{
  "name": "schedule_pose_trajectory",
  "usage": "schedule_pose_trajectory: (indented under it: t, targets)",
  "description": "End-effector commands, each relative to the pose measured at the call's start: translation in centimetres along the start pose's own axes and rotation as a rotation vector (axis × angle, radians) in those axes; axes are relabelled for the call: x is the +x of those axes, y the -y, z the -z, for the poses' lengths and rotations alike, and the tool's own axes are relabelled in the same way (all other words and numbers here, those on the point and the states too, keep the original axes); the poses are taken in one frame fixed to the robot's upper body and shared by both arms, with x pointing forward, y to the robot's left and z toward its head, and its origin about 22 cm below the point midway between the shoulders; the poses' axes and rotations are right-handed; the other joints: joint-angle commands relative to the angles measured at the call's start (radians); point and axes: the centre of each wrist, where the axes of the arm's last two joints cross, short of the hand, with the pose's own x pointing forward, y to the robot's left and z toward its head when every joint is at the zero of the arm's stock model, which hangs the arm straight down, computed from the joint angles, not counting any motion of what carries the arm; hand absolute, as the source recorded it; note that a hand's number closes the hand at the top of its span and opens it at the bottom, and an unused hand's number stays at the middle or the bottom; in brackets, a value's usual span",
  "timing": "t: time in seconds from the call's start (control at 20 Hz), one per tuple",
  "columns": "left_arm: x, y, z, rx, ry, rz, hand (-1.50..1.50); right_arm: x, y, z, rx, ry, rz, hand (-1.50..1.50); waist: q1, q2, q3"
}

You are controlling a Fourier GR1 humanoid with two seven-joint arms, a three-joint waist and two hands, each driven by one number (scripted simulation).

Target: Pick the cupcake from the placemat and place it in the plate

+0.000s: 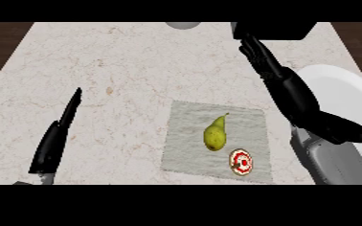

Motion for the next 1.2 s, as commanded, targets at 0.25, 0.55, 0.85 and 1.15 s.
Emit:
schedule_pose_trajectory:
  t: [0.25,0.55,0.85,1.15]
  targets:
    - [3.9,-1.2,4.8,0.070,-0.017,-0.170,0.00,2.4,-10.9,0.5,-0.259,-0.166,0.268,-1.50,-0.041,0.020,0.002]
    - [4.5,0.2,5.2,0.043,-0.077,-0.225,0.00,-2.3,-12.7,-4.6,-0.198,-0.314,-0.235,-1.50,-0.052,0.023,0.004]
    - [6.4,0.9,6.6,-0.001,-0.076,-0.242,0.00,-2.1,-15.6,-11.7,-0.179,-0.249,-0.480,-1.50,-0.032,0.021,0.004]
    - [5.8,0.4,5.8,0.012,-0.066,-0.244,0.00,4.6,-12.8,-12.5,-0.282,-0.177,-0.636,-1.50,-0.027,0.018,0.003]
